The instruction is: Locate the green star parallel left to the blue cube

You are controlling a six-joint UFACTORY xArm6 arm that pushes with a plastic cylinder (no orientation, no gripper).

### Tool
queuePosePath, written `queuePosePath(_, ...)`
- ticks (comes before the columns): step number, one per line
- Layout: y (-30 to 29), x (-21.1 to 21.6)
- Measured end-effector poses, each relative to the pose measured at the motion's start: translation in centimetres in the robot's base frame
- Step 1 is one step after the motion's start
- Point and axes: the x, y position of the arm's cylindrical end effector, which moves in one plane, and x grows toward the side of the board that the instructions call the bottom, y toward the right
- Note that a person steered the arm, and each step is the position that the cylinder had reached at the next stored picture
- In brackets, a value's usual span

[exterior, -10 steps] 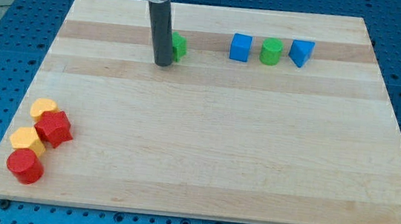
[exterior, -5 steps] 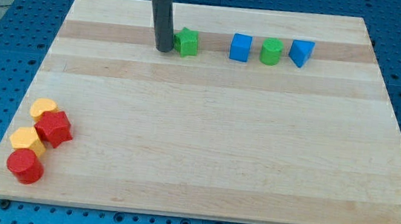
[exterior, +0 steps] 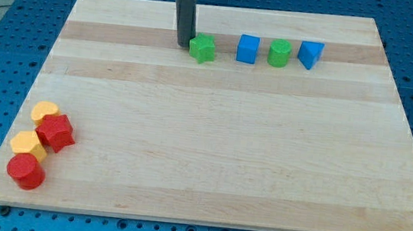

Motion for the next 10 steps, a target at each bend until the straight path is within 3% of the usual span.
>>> queuePosePath(2, -1.7, 4.6)
queuePosePath(5, 1.1, 1.3)
queuePosePath(8, 2.4, 0.8)
queuePosePath(9, 1.9, 0.8)
queuePosePath(10, -2.2, 1.2)
